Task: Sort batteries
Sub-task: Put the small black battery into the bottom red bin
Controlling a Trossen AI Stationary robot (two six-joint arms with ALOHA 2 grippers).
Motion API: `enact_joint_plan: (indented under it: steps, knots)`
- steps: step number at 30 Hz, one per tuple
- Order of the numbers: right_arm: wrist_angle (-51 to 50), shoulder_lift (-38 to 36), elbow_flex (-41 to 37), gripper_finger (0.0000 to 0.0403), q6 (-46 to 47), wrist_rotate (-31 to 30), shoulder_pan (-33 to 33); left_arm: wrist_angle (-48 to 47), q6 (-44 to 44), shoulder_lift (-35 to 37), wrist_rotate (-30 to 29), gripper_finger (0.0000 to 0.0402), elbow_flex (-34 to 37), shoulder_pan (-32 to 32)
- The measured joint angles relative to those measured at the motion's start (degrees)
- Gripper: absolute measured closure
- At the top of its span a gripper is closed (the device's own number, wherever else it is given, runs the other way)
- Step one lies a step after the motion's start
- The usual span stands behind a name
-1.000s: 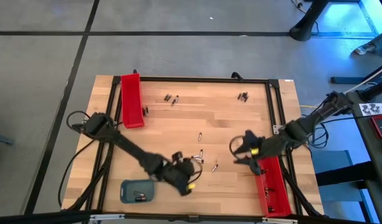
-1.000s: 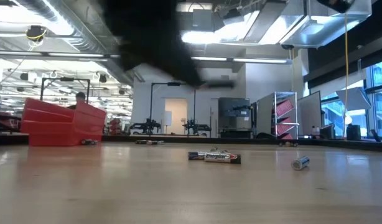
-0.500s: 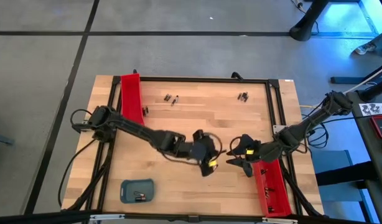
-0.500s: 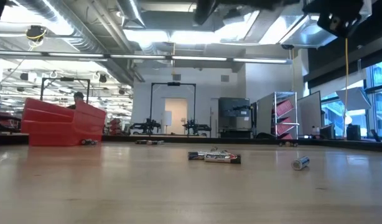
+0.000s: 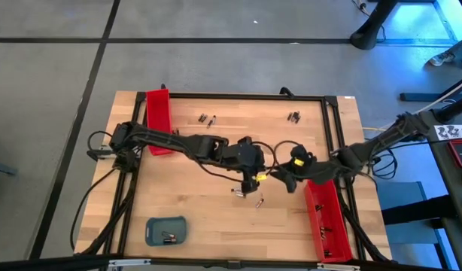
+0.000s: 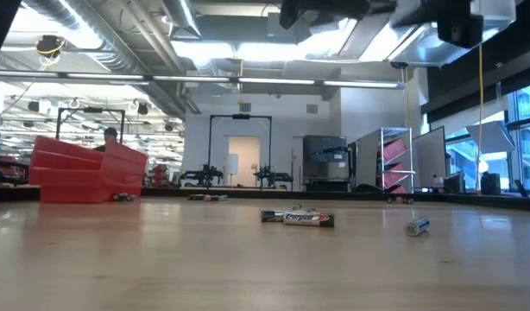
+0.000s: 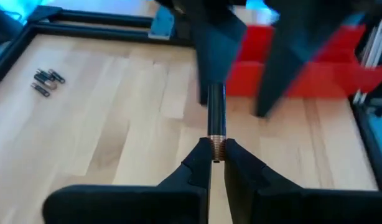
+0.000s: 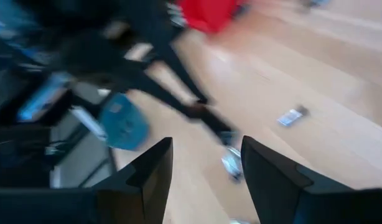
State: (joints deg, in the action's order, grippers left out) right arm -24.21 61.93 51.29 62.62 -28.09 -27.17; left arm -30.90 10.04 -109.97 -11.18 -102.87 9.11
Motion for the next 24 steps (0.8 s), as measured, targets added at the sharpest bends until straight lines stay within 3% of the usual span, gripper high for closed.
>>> enact_joint_plan:
  steps: [4, 9, 12, 24]
  knots:
    - [-5.97, 0.00, 0.71, 0.0212, 3.52, 5.63, 3.63, -1.59, -2.91, 0.00, 1.77, 0.0391, 0.00, -0.31]
    - [-0.92, 0.00, 0.79, 0.0212, -1.69, 14.28, 6.91, -1.56, -6.36, 0.00, 2.25, 0.0387, 0.00, -0.27]
    - [1.32, 0.00, 0.80, 0.0218, -5.89, 16.23, 8.13, -1.48, -7.32, 0.00, 2.27, 0.0386, 0.00, -0.23]
    - [3.87, 0.20, 0.80, 0.0300, -11.74, 26.65, 13.45, -1.41, -6.64, 0.00, 2.19, 0.0384, 0.00, -0.27]
